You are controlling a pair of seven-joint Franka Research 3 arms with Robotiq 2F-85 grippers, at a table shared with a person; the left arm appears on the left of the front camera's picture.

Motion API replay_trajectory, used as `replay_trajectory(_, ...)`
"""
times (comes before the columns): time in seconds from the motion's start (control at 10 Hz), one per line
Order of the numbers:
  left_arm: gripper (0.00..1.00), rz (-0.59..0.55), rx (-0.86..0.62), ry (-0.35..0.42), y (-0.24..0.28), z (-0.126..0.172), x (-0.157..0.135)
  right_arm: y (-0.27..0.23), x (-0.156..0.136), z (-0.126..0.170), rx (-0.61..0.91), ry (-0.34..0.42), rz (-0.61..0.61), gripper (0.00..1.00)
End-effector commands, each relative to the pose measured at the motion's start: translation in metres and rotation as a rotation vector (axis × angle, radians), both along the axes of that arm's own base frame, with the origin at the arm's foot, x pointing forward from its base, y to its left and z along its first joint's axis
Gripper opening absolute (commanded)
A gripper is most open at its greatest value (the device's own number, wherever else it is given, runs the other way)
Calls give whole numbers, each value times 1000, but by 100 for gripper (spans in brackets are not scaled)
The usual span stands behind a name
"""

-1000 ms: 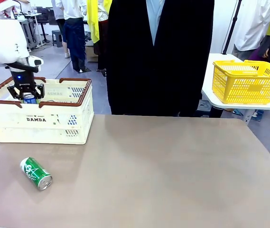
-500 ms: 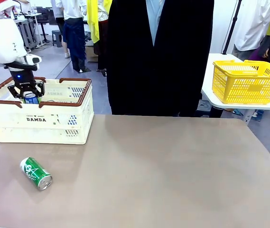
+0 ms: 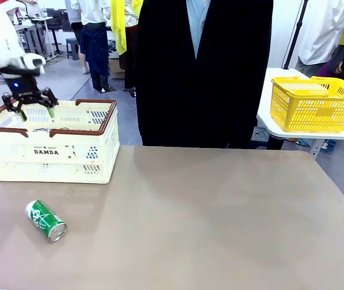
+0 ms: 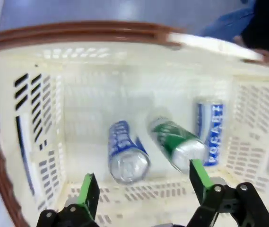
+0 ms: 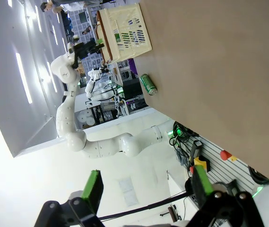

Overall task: Place the drinks into the Shopping basket.
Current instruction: Pick up one drink and place it into the Shopping basket.

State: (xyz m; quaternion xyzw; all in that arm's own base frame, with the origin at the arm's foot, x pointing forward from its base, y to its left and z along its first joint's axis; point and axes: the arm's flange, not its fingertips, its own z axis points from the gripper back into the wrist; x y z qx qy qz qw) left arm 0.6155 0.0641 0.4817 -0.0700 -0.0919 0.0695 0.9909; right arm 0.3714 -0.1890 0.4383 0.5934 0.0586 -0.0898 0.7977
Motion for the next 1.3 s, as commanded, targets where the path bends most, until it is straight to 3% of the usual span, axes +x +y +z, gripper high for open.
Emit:
replay_trajectory(0.0, 100, -119, -288, -75, 17, 62, -59, -1, -2, 4, -6, 15, 10, 100)
replay_trajectory(0.1, 100, -203, -477, -78, 30, 92, -85, -1, -2, 4, -6, 15, 10, 100)
replay_trajectory(0.2, 100, -286, -661, -18, 47, 112, -114, -1, -2, 4, -6, 15, 10, 100)
replay_trajectory(0.3, 100, -203, -756, -80, 69, 120, -138, -1, -2, 4, -6, 15, 10, 100)
replay_trajectory(0.4, 100, -276, -811, -48, 96, 113, -164, -1, -2, 4, -6, 15, 10, 100)
replay_trajectory(0.5, 100, -422, -873, 40, 120, 94, -186, -1, -2, 4, -6, 15, 10, 100)
replay_trajectory(0.7, 100, -404, -995, -14, 157, 37, -220, -1, -2, 4, -6, 15, 10, 100)
replay_trajectory(0.8, 100, -366, -1052, -7, 166, 2, -225, -1, -2, 4, -6, 15, 10, 100)
replay_trajectory(0.9, 100, -397, -1084, -7, 168, -25, -224, -1, -2, 4, -6, 15, 10, 100)
replay_trajectory(1.0, 100, -425, -1036, -28, 165, -44, -218, -1, -2, 4, -6, 15, 10, 100)
replay_trajectory(1.1, 100, -374, -1064, -7, 173, -15, -236, -1, -2, 4, -6, 15, 10, 100)
replay_trajectory(1.2, 100, -374, -1064, -7, 173, -15, -236, -1, -2, 4, -6, 15, 10, 100)
